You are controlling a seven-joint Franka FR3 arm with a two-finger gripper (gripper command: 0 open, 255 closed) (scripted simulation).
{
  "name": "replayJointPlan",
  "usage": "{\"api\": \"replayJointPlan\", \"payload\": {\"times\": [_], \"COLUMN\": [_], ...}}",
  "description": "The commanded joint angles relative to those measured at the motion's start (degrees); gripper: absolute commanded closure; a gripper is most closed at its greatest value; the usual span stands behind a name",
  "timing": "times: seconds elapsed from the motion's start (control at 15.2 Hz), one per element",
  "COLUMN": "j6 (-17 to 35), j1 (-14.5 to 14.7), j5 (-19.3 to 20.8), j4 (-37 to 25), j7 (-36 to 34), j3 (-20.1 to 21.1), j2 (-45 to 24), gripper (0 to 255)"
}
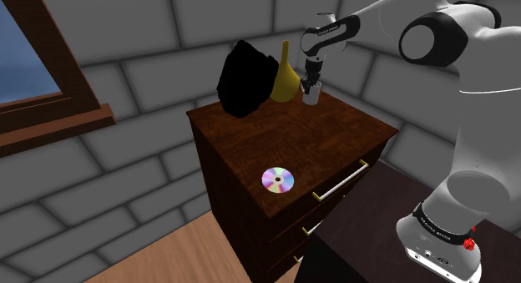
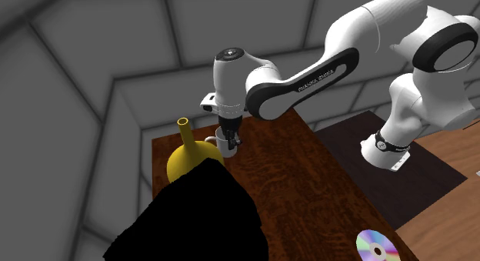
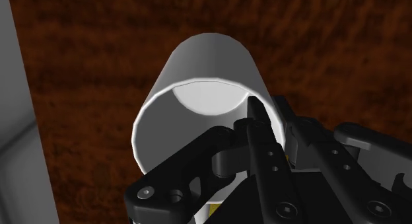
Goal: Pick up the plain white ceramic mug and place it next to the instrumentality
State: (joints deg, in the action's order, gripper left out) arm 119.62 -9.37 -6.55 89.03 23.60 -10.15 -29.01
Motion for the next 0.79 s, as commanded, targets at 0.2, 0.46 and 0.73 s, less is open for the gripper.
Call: {"api": "replayJointPlan", "payload": {"times": [0.2,0.46,0.73], "j6": [-3.1,-5.8,-8.5], "j1": [0.0,0.0,0.0], "j5": [0.3,0.5,0.7], "j4": [-1.8,-3.6,-5.8], "j7": [-0.2,-0.4,-0.6], "j3": [-0.2,-0.3,-0.4], "j2": [1.3,2.2,2.8], "gripper": [255,255,255]}}
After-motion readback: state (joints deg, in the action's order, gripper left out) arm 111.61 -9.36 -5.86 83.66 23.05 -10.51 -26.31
